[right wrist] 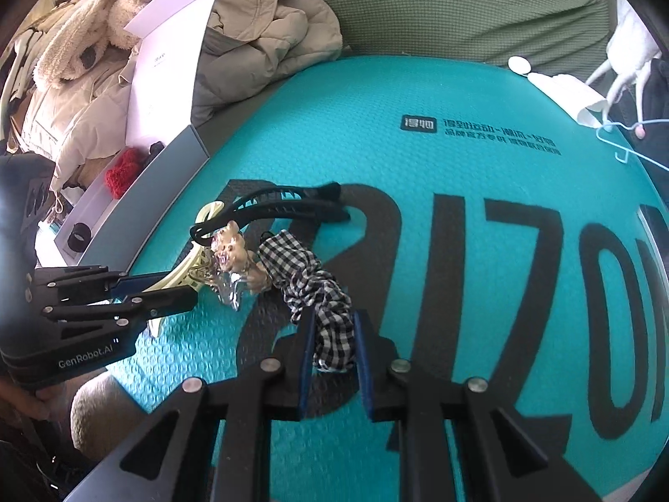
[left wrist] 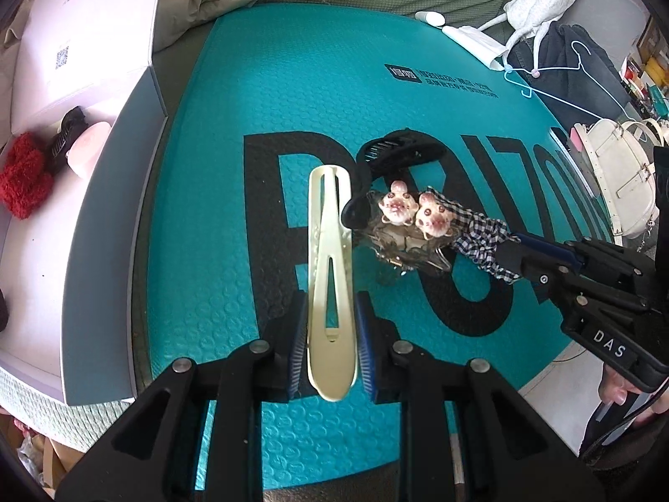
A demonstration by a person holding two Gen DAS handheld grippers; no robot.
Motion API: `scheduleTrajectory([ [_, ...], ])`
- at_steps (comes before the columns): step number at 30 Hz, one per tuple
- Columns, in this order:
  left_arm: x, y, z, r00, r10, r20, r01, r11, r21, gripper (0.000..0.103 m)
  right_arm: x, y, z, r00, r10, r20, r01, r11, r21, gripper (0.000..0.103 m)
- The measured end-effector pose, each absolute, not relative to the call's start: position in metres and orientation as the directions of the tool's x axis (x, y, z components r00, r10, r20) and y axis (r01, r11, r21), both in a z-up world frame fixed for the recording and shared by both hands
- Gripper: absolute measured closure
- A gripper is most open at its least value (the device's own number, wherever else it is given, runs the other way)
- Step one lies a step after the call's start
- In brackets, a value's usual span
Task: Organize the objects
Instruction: 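Lift the cream claw clip with the left tool while the right tool lifts the gingham scrunchie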
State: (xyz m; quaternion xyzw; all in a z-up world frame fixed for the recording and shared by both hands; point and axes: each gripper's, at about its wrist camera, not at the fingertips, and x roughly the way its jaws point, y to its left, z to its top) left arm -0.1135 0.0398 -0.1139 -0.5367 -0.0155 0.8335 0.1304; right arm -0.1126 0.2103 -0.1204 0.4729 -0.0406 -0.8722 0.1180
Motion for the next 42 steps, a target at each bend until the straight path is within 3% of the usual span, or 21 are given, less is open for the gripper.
scheduleTrajectory([
  [20, -0.071, 0.049, -0.111, -0.384, 0.201, -0.901, -0.205, -0.97, -0.129, 0.08, -0.061, 0.214, -0.111, -0.534, -0.262, -0.804, 0.18, -0.964, 0.194, 0.084],
  [22, -0.072, 0.052, -0.111, -0.395, 0.192, -0.898, -0.21, -0.971, -0.115, 0.076, -0.062, 0.213, -0.109, -0.549, -0.252, -0.797, 0.186, -0.966, 0.178, 0.073],
  [24, -0.074, 0.053, -0.11, -0.407, 0.188, -0.894, -0.209, -0.972, -0.109, 0.07, -0.063, 0.211, -0.108, -0.556, -0.267, -0.787, 0.204, -0.962, 0.182, 0.05],
  [25, -0.076, 0.053, -0.111, -0.415, 0.183, -0.891, -0.204, -0.973, -0.105, 0.066, -0.063, 0.209, -0.108, -0.562, -0.274, -0.78, 0.21, -0.96, 0.185, 0.048],
  [28, -0.079, 0.052, -0.112, -0.449, 0.169, -0.878, -0.188, -0.978, -0.092, 0.062, -0.063, 0.204, -0.109, -0.591, -0.259, -0.764, 0.218, -0.963, 0.158, 0.047],
  [38, -0.081, 0.057, -0.115, -0.47, 0.141, -0.871, -0.21, -0.977, -0.045, 0.061, -0.073, 0.19, -0.13, -0.601, -0.21, -0.771, 0.25, -0.966, 0.069, 0.048],
  [42, -0.081, 0.056, -0.115, -0.476, 0.127, -0.87, -0.194, -0.98, -0.037, 0.07, -0.072, 0.186, -0.138, -0.594, -0.199, -0.78, 0.257, -0.965, 0.051, 0.054],
])
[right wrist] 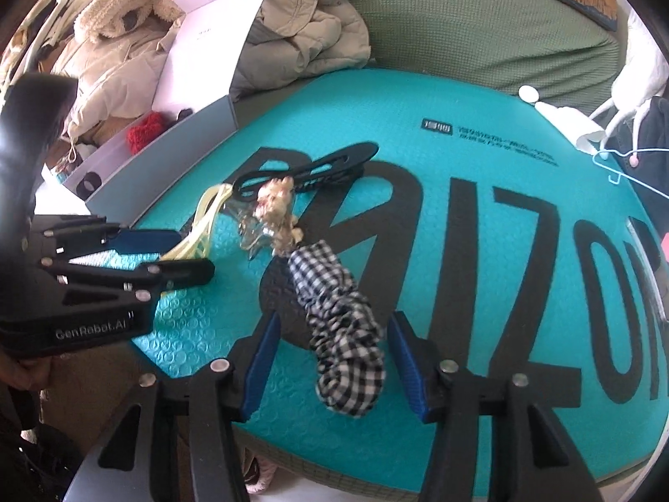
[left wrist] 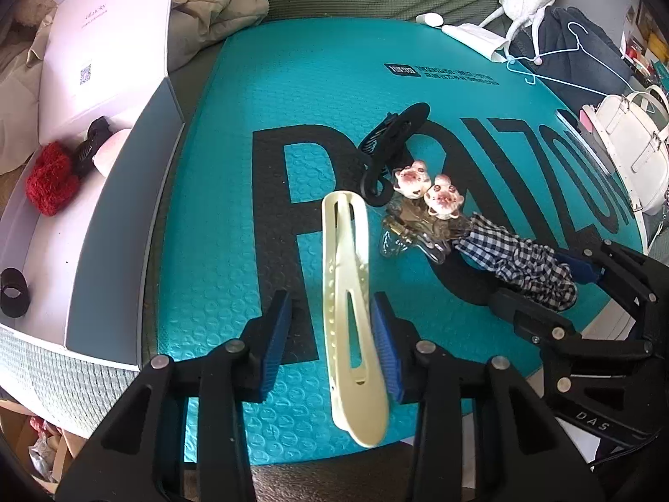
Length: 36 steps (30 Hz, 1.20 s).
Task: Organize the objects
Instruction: 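Lift the cream claw clip with the left tool while the right tool lifts the gingham scrunchie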
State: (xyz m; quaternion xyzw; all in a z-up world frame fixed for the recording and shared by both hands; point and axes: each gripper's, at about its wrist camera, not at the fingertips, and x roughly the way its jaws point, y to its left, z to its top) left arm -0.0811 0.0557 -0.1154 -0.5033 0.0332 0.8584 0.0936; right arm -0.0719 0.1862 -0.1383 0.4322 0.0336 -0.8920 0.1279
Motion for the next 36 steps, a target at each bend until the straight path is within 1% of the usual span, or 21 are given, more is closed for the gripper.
scheduleTrajectory([
  [1, -0.081, 0.055, -0.116, -0.476, 0.129, -0.87, -0.19, -0.981, -0.041, 0.076, -0.072, 0.185, -0.139, -0.598, -0.185, -0.78, 0.25, -0.967, 0.038, 0.057],
  [3, -0.082, 0.054, -0.116, -0.475, 0.136, -0.869, -0.186, -0.981, -0.052, 0.081, -0.072, 0.186, -0.14, -0.604, -0.168, -0.779, 0.237, -0.971, 0.025, 0.069],
  [5, -0.082, 0.054, -0.116, -0.476, 0.138, -0.869, -0.192, -0.98, -0.05, 0.082, -0.072, 0.188, -0.14, -0.608, -0.163, -0.777, 0.22, -0.975, 0.032, 0.075],
  [9, -0.082, 0.053, -0.115, -0.463, 0.151, -0.873, -0.198, -0.978, -0.065, 0.082, -0.072, 0.191, -0.14, -0.607, -0.168, -0.777, 0.209, -0.977, 0.048, 0.078],
  [17, -0.078, 0.049, -0.112, -0.442, 0.186, -0.878, -0.186, -0.976, -0.113, 0.082, -0.068, 0.195, -0.135, -0.595, -0.181, -0.783, 0.2, -0.977, 0.074, 0.079],
  [27, -0.065, 0.047, -0.09, -0.459, 0.183, -0.869, -0.191, -0.976, -0.104, 0.082, -0.057, 0.199, -0.121, -0.604, -0.173, -0.778, 0.183, -0.98, 0.076, 0.079],
  [30, -0.059, 0.049, -0.081, -0.476, 0.168, -0.863, -0.195, -0.977, -0.082, 0.082, -0.052, 0.197, -0.111, -0.616, -0.168, -0.77, 0.187, -0.98, 0.065, 0.08],
  [36, -0.046, 0.041, -0.065, -0.496, 0.177, -0.85, -0.189, -0.977, -0.093, 0.082, -0.041, 0.191, -0.095, -0.628, -0.183, -0.756, 0.199, -0.977, 0.07, 0.08],
])
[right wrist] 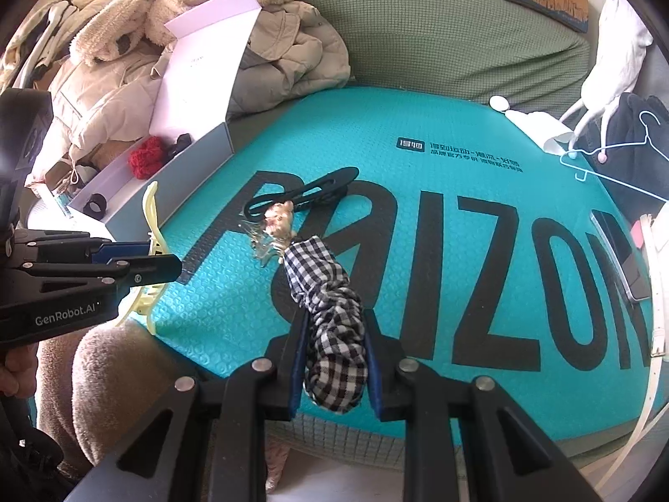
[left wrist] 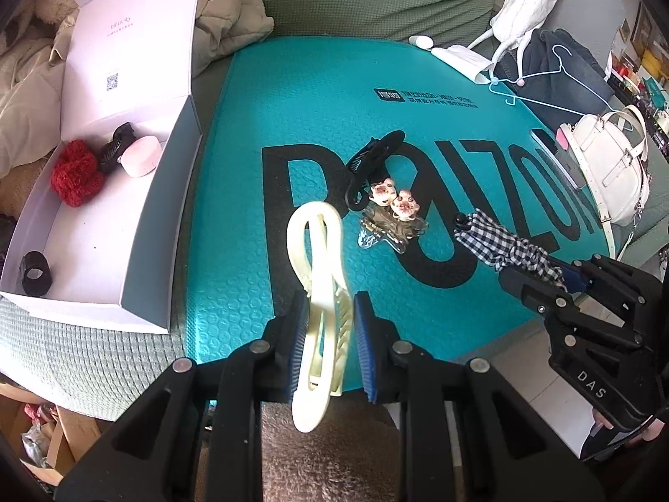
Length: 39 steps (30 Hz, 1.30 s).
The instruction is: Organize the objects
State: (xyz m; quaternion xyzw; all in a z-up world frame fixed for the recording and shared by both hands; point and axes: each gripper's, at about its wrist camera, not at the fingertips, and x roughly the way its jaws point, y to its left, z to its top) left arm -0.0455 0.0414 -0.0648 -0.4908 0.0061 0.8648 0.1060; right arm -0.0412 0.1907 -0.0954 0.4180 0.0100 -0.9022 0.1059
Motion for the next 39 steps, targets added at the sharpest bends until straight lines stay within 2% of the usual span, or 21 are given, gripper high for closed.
scheduleTrajectory([
  [17, -0.008, -0.008, -0.027, -0.556, 0.126, -0.822, -0.094, -0.992, -0.089, 0.082, -0.023, 0.139, -0.058, -0.637, -0.269, -0.723, 0.333, -0.941, 0.056, 0.08],
  [39, 0.025, -0.112, -0.005, -0.57, -0.032, -0.821, 0.131, -0.99, -0.053, 0.082, -0.032, 0.038, -0.034, -0.561, -0.428, -0.709, 0.577, -0.816, 0.036, 0.08],
])
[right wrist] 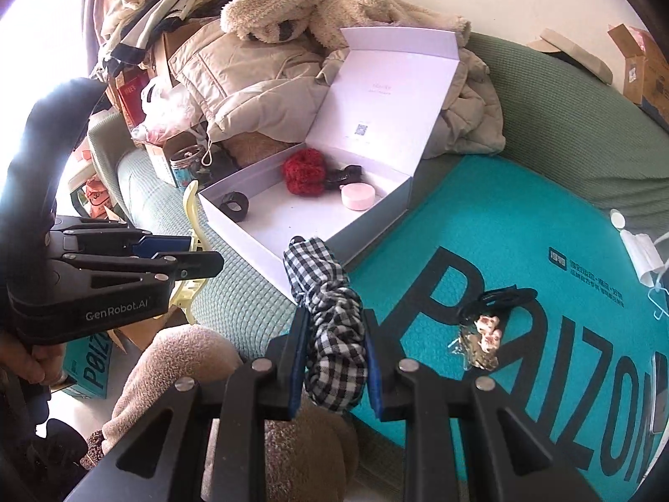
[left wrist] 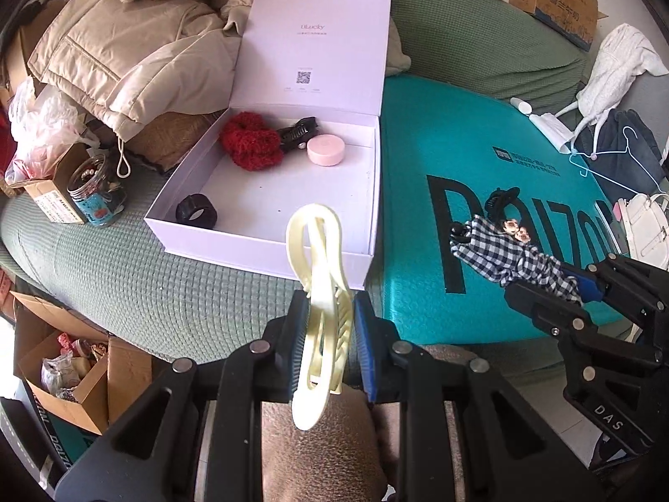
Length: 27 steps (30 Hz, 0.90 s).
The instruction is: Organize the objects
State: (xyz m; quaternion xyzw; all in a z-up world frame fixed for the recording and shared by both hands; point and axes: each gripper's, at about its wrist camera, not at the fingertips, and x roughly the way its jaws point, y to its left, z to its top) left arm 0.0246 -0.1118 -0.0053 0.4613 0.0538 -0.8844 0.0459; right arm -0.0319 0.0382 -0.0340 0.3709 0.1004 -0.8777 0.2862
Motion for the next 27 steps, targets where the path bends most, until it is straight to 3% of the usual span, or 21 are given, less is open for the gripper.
scheduleTrajectory([
  [27, -0.028, -0.184, -0.038, -0.523, -0.049, -0.851, 0.205, -0.976, -0.069, 0.082, -0.092, -0.032, -0.052, -0.486, -0.457, -0.745, 0.651, -0.758, 0.04, 0.08],
])
